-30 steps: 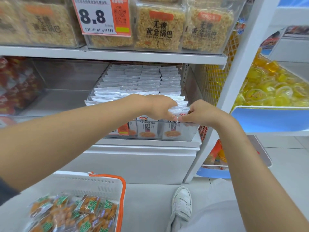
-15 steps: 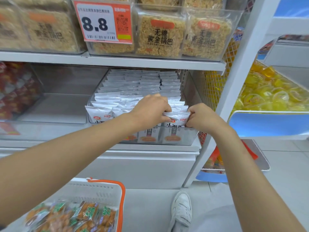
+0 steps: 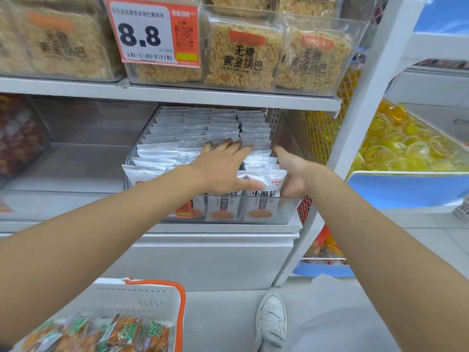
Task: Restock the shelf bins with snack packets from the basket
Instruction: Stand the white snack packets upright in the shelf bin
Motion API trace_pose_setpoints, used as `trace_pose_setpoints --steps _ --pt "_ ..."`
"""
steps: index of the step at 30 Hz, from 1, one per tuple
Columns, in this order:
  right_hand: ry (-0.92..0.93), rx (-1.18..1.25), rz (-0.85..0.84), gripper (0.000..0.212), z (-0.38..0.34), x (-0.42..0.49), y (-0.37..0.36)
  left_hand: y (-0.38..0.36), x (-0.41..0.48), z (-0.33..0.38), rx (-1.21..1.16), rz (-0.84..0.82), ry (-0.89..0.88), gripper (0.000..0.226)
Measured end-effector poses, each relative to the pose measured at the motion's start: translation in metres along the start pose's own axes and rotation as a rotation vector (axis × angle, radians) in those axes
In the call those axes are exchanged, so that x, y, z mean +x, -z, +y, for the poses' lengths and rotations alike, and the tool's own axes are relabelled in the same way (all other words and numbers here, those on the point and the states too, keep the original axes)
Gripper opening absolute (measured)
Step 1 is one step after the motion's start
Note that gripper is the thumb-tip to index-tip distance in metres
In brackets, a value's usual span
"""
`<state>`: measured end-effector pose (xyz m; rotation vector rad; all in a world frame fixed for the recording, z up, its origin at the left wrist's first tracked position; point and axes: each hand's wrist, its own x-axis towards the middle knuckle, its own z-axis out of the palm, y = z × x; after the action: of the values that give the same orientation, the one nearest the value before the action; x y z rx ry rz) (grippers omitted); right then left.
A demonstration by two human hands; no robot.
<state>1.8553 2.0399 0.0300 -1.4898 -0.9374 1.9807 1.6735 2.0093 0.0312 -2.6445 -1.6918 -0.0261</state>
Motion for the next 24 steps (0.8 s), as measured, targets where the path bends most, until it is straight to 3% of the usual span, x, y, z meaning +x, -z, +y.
trace_pose_setpoints --steps 7,12,17,20,24 --pt "0.026 0.161 -0.121 0.062 0.004 0.009 -0.013 -0.004 0.004 -0.011 -0.049 -0.004 -0.051 0.104" --pt "0.021 0.085 -0.09 0.072 0.002 0.003 -0.009 0.001 0.001 -0.011 -0.057 -0.064 -0.053 0.087" --pt "0.056 0.077 -0.105 0.071 0.005 0.001 -0.01 0.006 0.002 -0.01 -0.084 -0.107 -0.036 0.092" --pt "0.089 0.08 -0.009 0.079 0.002 0.007 -0.002 0.021 0.004 -0.013 -0.204 -0.112 0.002 0.103" --pt "0.224 0.211 0.194 0.084 -0.008 0.043 0.004 0.031 0.034 -0.022 -0.307 0.004 0.041 0.068"
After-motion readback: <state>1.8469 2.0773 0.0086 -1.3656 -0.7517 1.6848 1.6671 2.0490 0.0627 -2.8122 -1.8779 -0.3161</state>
